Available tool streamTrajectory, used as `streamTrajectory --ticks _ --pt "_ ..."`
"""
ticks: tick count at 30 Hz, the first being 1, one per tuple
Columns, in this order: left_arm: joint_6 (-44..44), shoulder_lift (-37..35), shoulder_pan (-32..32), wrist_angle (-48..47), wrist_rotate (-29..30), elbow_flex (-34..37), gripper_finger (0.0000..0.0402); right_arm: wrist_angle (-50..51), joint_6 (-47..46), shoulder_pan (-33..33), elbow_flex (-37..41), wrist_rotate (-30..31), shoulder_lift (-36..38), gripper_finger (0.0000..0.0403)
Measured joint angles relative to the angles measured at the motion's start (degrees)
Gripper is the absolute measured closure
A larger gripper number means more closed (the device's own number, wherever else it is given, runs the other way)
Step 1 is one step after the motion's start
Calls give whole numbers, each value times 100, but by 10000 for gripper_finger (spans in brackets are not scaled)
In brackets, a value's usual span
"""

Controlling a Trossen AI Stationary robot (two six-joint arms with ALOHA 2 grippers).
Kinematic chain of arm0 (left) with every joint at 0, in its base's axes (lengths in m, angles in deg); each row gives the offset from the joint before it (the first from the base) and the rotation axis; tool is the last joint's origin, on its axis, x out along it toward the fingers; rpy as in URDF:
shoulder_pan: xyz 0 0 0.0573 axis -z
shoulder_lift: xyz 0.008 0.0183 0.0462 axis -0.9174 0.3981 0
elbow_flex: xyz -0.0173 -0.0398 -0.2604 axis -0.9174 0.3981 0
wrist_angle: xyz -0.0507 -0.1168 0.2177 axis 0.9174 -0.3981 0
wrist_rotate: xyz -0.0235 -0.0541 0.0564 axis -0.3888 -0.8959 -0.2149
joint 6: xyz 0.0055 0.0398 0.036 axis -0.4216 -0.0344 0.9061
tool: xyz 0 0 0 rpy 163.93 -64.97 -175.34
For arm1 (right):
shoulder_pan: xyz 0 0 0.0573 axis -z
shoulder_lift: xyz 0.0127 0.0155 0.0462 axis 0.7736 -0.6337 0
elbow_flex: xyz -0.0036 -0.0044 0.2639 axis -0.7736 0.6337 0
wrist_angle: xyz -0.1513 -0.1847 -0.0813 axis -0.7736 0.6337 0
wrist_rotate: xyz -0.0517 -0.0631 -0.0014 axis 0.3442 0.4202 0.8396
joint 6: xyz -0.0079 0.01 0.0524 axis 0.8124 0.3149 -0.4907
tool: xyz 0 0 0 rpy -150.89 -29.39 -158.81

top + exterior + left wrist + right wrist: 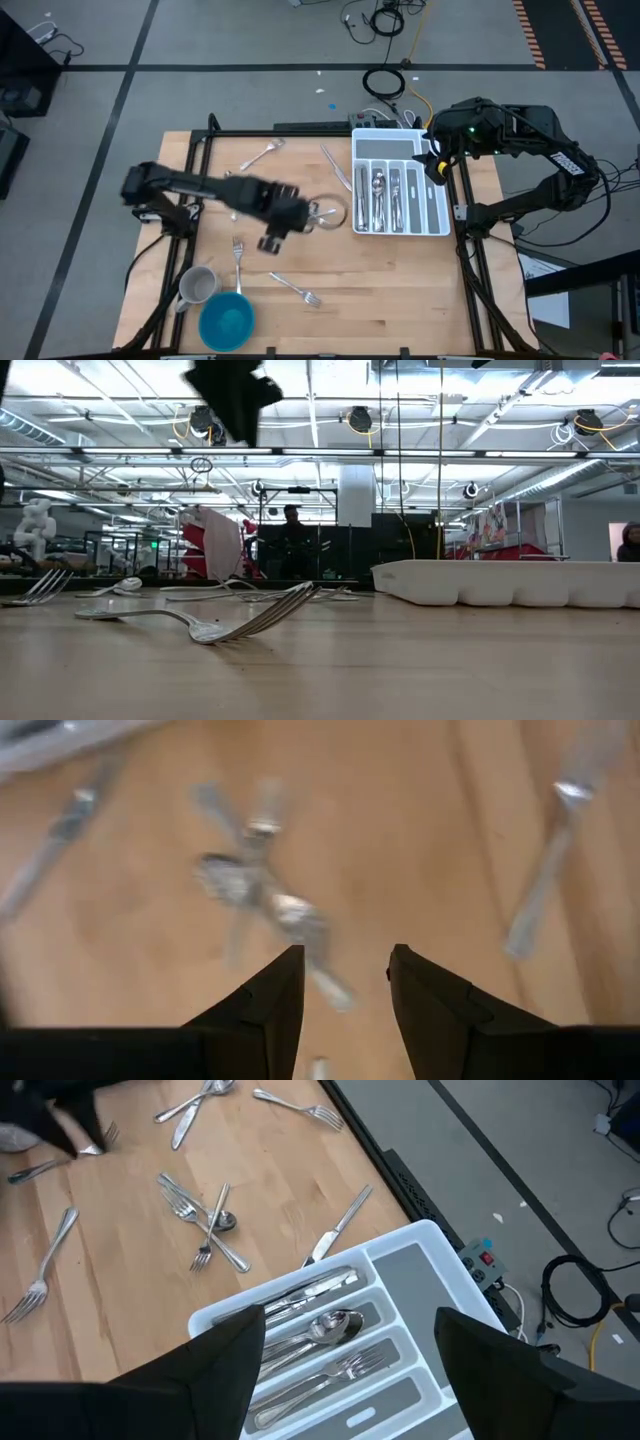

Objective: Sort silverware
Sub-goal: Put the fork into the silverware tray

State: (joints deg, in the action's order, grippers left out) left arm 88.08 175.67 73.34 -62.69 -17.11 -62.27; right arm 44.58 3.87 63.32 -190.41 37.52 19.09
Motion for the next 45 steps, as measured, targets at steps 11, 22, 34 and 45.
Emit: streamTrajectory --ticks 11,22,34,45 --pt "-132 -614 877 3553 24 3113 249 -346 195 0 575 -9 3 117" --pt "-922 -546 1491 4514 -894 3129 249 -405 58 0 1324 -28 -41 117" --pt "-838 310 1729 5223 -996 3127 249 -659 -9 0 1338 -48 -39 117" --pt "-919 1256 1569 5842 -2140 3114 250 -705 -70 0 1338 -48 -39 117"
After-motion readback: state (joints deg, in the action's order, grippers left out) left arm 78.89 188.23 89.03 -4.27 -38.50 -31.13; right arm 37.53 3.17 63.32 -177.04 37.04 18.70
